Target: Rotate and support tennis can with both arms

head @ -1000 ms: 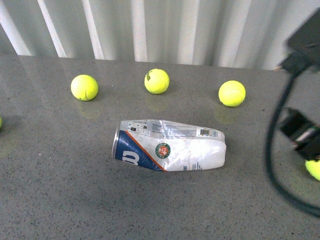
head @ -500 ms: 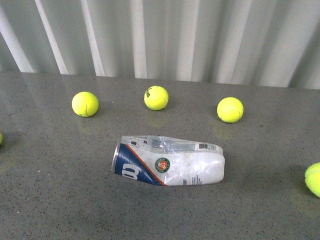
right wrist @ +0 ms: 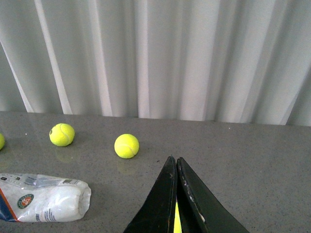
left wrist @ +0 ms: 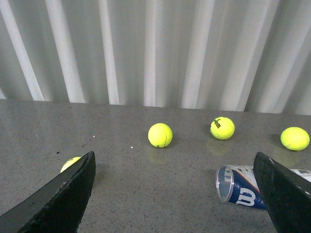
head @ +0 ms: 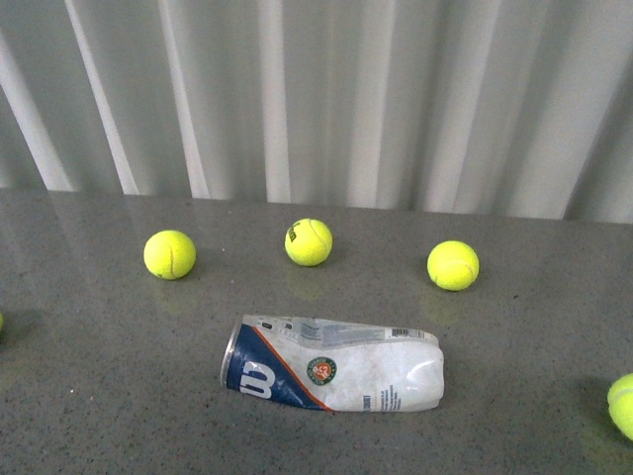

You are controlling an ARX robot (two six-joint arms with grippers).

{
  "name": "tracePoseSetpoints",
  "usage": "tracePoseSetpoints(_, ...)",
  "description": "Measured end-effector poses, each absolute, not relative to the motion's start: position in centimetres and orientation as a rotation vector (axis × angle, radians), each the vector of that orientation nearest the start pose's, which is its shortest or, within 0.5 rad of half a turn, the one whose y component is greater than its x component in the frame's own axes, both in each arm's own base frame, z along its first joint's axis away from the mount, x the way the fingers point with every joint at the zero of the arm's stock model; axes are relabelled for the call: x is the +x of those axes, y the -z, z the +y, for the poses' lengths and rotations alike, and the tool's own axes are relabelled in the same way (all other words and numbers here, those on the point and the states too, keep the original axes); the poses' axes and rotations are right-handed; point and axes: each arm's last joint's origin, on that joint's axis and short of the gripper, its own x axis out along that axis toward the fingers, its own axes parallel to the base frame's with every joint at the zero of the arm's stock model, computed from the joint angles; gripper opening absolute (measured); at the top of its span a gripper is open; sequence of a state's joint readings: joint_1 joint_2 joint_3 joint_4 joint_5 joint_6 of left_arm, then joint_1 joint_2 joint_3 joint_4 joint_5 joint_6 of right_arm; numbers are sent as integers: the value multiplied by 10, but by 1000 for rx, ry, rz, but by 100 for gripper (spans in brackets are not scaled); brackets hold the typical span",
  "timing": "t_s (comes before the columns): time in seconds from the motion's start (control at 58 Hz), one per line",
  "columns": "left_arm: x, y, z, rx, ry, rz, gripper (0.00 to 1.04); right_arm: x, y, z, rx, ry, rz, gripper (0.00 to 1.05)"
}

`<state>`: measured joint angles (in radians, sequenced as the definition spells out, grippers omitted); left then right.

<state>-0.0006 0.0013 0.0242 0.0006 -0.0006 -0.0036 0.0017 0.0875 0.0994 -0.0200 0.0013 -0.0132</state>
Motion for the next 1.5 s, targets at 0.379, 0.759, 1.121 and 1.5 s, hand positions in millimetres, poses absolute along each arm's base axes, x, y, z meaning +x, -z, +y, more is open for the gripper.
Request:
tracePoseSetpoints(0.379, 96, -172, 0, -3, 0, -23, 98, 98, -175, 0, -12, 0, 7, 3)
tracePoseSetpoints(0.759, 96, -172, 0, -4, 0, -23, 98, 98, -165, 0, -11, 0, 3, 3)
tracePoseSetpoints(1.121, 96, -172, 0, -4, 0, -23, 98, 98, -165, 0, -11, 0, 3, 57)
tracePoseSetpoints(1.5, 189, -217, -2, -8, 185, 219, 98, 98, -165, 0, -10, -1, 2, 98)
